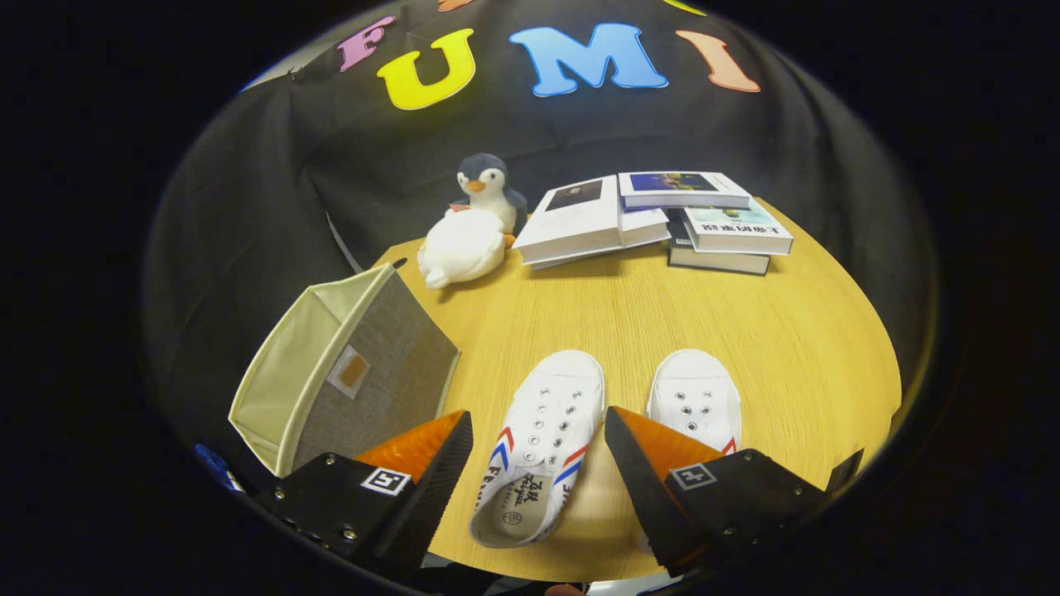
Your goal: Open the storage box then place both shoes into the box .Put the left shoe in first, then the right shoe, with the right side of both shoes facing outward in a uniform manner.
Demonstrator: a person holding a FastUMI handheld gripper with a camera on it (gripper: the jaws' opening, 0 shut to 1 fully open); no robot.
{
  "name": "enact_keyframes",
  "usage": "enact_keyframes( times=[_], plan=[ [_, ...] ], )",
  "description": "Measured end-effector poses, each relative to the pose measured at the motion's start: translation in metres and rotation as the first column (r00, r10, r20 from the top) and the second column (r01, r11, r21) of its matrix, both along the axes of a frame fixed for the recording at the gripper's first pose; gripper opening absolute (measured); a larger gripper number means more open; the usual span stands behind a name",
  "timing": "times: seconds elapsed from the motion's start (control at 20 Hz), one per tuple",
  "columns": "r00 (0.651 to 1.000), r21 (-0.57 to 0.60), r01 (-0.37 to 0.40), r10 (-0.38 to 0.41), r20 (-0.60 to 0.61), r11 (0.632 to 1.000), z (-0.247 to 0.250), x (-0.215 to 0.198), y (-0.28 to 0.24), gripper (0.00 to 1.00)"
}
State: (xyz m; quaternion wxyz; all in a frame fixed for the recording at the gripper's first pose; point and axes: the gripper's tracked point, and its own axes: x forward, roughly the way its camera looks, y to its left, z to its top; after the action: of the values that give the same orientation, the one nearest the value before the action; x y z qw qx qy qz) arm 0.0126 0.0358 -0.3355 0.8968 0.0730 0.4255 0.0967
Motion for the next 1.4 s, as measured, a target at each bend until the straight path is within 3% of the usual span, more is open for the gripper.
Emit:
enact_keyframes(
  times=[0.6, 0.75, 0.95, 1.0, 1.1, 1.4],
  plan=[
    [0.985, -0.058, 0.005, -0.015, -0.172, 0.998, -0.063, -0.019, -0.014, 0.96],
    [0.981, -0.044, 0.016, -0.024, -0.195, 0.999, -0.070, -0.023, -0.013, 0.71],
    [0.978, -0.019, 0.024, -0.027, -0.206, 1.000, -0.071, -0.022, -0.011, 0.70],
    [0.978, 0.036, 0.029, -0.020, -0.210, 0.999, -0.067, -0.023, 0.000, 0.70],
    [0.973, 0.053, 0.071, -0.058, -0.222, 0.996, -0.072, -0.024, 0.002, 0.30],
    [0.957, 0.086, 0.097, -0.069, -0.281, 0.992, -0.070, -0.028, 0.003, 0.30]
  ],
)
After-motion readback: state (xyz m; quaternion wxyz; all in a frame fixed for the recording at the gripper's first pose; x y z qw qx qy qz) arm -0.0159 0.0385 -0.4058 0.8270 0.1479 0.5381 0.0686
